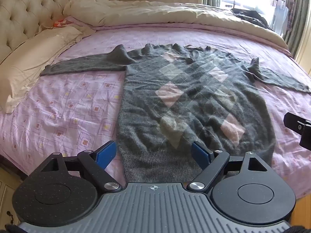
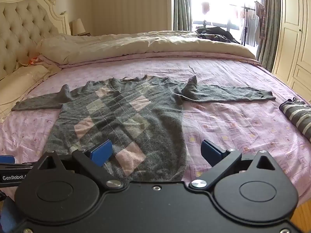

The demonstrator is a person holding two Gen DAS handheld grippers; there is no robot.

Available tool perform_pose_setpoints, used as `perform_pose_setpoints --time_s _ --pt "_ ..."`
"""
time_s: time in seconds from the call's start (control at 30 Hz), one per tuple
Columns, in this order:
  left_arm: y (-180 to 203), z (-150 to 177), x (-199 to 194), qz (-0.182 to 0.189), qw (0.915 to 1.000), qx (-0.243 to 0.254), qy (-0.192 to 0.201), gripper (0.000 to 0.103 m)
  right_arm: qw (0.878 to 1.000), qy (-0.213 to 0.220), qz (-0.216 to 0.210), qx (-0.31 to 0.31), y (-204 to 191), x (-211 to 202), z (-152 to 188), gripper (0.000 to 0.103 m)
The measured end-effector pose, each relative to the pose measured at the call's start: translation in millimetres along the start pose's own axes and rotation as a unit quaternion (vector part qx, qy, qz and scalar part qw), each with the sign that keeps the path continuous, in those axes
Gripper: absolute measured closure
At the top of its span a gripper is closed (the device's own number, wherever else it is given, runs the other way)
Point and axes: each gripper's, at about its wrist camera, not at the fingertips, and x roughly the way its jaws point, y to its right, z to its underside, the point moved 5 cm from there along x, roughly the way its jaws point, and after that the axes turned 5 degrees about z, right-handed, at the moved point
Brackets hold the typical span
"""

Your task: Fold small clothes

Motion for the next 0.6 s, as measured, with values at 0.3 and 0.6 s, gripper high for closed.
perform_pose_setpoints --time_s 0.3,0.6 --pt "-0.7 1.1 2.6 -0.008 1.0 0.006 0.001 0.019 1.0 0.0 0.0 0.002 -5.3 1.6 2.8 0.004" --pt "-1.5 0.2 0.4 -0.013 0.9999 0.01 0.001 0.019 1.0 -0.007 -0.007 -0.004 -5.2 2.2 2.4 0.004"
